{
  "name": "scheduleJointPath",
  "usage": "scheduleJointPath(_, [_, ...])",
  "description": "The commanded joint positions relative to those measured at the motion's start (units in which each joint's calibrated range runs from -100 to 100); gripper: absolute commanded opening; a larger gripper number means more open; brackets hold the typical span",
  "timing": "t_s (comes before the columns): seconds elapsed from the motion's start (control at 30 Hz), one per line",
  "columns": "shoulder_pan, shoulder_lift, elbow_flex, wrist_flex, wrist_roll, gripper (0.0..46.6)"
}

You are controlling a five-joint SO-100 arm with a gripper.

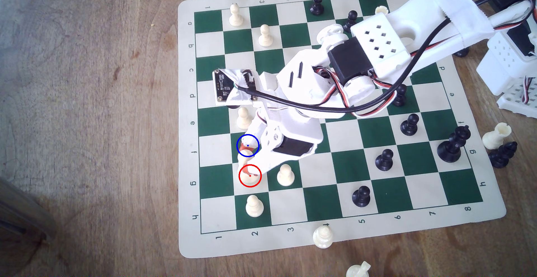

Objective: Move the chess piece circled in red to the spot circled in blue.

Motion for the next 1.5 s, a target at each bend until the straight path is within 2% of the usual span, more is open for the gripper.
scheduleJointPath(0.0, [1.1, -9.2, -7.9, 4.1, -0.3, 0.2])
scheduleJointPath(0.43, [3.9, -14.4, -12.7, 12.7, 0.0, 0.2])
scheduleJointPath(0.73, [6.3, -9.5, -10.6, 12.2, 0.7, 0.2])
scheduleJointPath(1.47, [4.1, -2.4, -7.2, 8.7, 0.7, 0.2])
